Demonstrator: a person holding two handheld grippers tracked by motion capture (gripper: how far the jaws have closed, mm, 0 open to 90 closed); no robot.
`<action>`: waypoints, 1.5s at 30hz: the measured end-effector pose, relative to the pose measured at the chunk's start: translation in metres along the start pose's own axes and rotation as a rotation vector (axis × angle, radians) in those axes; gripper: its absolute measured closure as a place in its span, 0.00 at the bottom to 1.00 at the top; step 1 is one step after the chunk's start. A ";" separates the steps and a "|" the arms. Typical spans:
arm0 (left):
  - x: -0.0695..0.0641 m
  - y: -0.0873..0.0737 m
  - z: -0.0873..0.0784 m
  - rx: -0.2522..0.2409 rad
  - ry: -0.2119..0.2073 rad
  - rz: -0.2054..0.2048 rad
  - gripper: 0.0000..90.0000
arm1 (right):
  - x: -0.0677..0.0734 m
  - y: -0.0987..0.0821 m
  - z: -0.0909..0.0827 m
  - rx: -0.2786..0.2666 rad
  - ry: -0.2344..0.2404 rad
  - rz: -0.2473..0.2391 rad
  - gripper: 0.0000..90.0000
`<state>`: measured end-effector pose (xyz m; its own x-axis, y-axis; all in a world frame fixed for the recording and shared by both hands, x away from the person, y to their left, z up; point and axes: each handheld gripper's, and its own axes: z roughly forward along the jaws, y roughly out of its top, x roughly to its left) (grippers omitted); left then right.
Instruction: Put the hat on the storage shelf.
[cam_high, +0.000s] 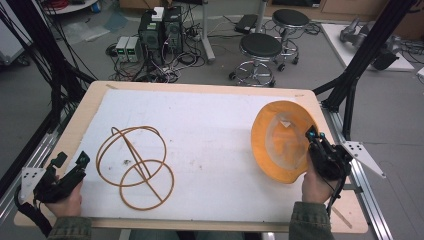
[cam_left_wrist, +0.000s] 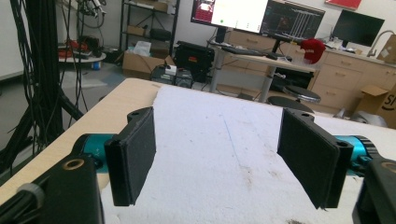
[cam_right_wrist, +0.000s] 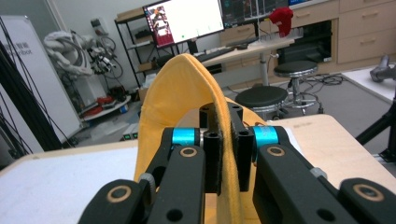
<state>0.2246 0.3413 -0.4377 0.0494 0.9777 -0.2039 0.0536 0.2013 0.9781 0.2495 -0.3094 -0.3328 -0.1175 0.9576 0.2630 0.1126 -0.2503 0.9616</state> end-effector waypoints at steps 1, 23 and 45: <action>0.000 0.000 0.000 -0.001 0.000 0.000 0.31 | 0.000 0.000 0.000 0.000 0.000 0.000 0.96; 0.003 0.001 -0.001 -0.013 0.002 -0.022 0.31 | 0.078 0.036 0.019 -0.061 0.131 -0.073 0.96; 0.001 -0.001 0.001 -0.007 -0.019 -0.029 0.32 | 0.149 0.034 0.035 -0.069 0.259 -0.111 0.96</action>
<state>0.2254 0.3420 -0.4385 0.0671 0.9702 -0.2328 0.0481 0.2300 0.9720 0.2702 -0.1705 -0.2638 -0.3745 0.9135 0.1588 0.0189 -0.1637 0.9863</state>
